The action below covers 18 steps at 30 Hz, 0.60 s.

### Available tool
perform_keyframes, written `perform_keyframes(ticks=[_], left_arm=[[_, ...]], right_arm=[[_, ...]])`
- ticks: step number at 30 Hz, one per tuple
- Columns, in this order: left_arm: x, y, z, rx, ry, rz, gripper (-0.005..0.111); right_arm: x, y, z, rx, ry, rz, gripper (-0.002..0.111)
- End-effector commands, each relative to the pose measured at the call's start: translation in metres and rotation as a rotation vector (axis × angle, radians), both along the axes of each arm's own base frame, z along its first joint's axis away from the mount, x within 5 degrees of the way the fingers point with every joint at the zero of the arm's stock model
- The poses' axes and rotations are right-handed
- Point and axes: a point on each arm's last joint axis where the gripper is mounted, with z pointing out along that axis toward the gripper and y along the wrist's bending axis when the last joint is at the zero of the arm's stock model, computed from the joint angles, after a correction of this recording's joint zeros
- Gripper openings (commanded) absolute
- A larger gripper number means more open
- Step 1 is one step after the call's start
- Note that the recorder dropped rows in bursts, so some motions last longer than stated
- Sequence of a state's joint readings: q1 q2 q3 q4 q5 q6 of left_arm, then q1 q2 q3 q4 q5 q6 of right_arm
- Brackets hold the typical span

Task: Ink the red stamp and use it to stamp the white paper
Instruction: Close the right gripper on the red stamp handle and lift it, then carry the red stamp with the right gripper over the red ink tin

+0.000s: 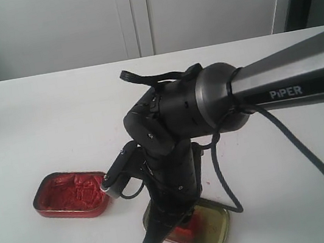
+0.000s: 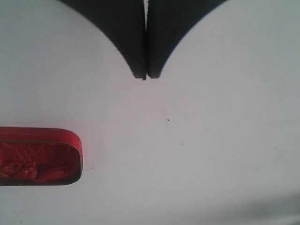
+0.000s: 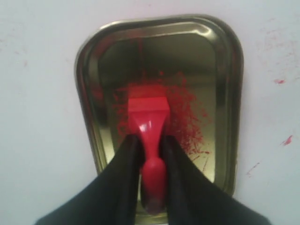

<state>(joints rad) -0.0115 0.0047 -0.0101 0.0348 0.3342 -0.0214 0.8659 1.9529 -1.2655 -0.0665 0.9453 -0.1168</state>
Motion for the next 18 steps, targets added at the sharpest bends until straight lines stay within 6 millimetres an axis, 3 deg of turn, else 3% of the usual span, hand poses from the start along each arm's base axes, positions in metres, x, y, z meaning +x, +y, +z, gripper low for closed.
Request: perform_keyframes(ticks=[1,7,18], left_arm=[[0.0,0.0,-0.004,0.0,0.012,0.002,0.0],[0.0,0.0,-0.004,0.0,0.012,0.002,0.0],[0.0,0.0,-0.004,0.0,0.012,0.002,0.0]], right_arm=[[0.0,-0.001,0.011,0.005,-0.021,0.006,0.0],[0.003,0.002,0.04,0.075,-0.079,0.005,0.0],[0.007,0.009,0.059,0.14,-0.106,-0.032,0.0]])
